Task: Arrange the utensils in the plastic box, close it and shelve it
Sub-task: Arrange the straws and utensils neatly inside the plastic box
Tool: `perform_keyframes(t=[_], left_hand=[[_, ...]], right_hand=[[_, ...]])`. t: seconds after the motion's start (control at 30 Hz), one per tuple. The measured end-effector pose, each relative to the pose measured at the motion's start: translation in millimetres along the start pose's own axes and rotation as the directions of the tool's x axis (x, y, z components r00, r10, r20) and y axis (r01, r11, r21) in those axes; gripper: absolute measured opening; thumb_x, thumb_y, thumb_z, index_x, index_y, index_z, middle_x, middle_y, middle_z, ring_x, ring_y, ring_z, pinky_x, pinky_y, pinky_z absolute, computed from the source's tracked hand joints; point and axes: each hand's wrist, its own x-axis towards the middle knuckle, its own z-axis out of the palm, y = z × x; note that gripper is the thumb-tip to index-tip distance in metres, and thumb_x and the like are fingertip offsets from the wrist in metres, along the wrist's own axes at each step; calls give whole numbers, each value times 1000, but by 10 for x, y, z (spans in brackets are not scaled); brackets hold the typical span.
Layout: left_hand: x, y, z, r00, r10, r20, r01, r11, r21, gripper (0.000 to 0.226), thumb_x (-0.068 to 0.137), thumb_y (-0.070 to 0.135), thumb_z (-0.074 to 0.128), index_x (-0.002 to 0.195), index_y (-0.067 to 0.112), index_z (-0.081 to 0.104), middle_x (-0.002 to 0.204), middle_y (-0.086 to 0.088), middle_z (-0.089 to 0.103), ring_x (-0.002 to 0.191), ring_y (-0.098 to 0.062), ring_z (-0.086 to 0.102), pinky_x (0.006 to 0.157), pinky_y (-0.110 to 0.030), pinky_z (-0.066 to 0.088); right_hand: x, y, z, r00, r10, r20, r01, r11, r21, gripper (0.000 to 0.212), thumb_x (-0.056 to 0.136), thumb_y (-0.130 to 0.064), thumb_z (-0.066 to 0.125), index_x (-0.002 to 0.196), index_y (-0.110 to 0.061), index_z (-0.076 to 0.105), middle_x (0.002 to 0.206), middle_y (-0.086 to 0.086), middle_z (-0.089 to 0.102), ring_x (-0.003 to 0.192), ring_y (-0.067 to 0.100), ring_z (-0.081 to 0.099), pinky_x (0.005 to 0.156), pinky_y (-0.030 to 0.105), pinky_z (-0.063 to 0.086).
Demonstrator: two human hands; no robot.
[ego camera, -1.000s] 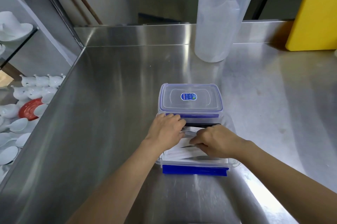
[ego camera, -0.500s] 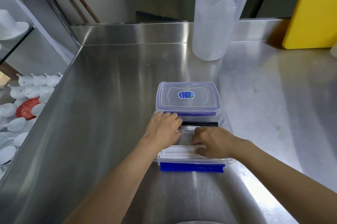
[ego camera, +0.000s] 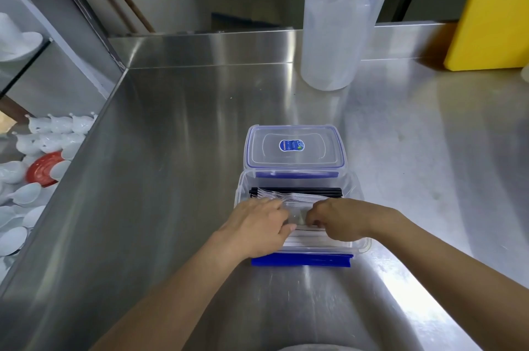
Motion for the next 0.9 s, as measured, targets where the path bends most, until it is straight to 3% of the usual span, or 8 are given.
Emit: perform_keyframes(t=[0.13, 0.23, 0.33, 0.4, 0.47, 0.6, 0.73, 0.9], left_hand=[[21, -4, -32, 996, 26, 86, -24, 999, -27, 36, 100, 37, 30, 115, 20, 59, 107, -1, 57, 97, -18, 52, 77, -32, 36], [9, -6, -62, 996, 39, 84, -30, 994, -103, 26, 99, 30, 35, 104, 19, 58, 102, 0, 61, 87, -18, 53, 74, -33, 40], [1, -28, -83, 993, -15, -115, -4, 987, -162, 23, 98, 25, 40, 106, 16, 59, 104, 0, 64, 93, -20, 59, 74, -32, 44], [21, -45, -93, 953, -22, -301, -13, 993, -115, 17, 95, 19, 50, 104, 13, 62, 99, -2, 65, 89, -21, 61, 66, -30, 45], [72, -72, -73, 927, -3, -374, -8, 1000, -28, 15, 82, 11, 67, 96, 9, 66, 89, -6, 66, 80, -25, 64, 58, -32, 49], [174, -67, 25, 936, -55, -347, 68, 997, 26, 31, 72, 10, 77, 100, 11, 65, 91, -6, 67, 82, -25, 63, 69, -35, 51], [183, -58, 83, 947, -6, -321, 32, 997, 77, 28, 86, 15, 62, 113, 12, 60, 105, -6, 65, 100, -25, 58, 91, -34, 42], [181, -71, 75, 948, 2, -317, 25, 996, 81, 24, 88, 20, 60, 110, 12, 63, 103, -7, 62, 99, -26, 55, 90, -35, 40]], right_hand=[[-16, 24, -32, 999, -38, 24, 37, 999, 30, 40, 88, 2, 43, 121, -18, 57, 124, 4, 60, 108, 24, 57, 97, 35, 49], [-37, 31, -18, 998, -36, -59, 39, 998, 51, 34, 89, 0, 47, 114, -18, 61, 117, 2, 63, 101, 22, 58, 92, 30, 51], [-61, 38, -4, 948, -5, -318, 7, 1000, 6, 22, 88, -6, 49, 104, -11, 62, 108, 9, 64, 90, 26, 59, 79, 34, 53], [-45, 35, 12, 900, 40, -433, -60, 998, -33, 26, 88, -10, 49, 113, -10, 58, 115, 11, 62, 98, 30, 60, 82, 38, 54], [4, 10, 26, 871, 76, -486, -126, 989, -71, 31, 89, -13, 49, 119, -9, 53, 119, 12, 60, 103, 31, 59, 84, 40, 54], [83, -29, 50, 855, 93, -510, -144, 988, -62, 31, 88, -14, 50, 119, -8, 52, 118, 12, 60, 103, 31, 60, 81, 38, 52], [84, -15, 51, 862, 86, -500, -131, 990, -55, 30, 88, -14, 54, 118, -9, 54, 119, 11, 60, 104, 28, 59, 84, 35, 51], [95, -9, 34, 884, 66, -462, -92, 995, -34, 32, 88, -15, 55, 119, -10, 53, 119, 9, 61, 102, 27, 60, 84, 34, 51]])
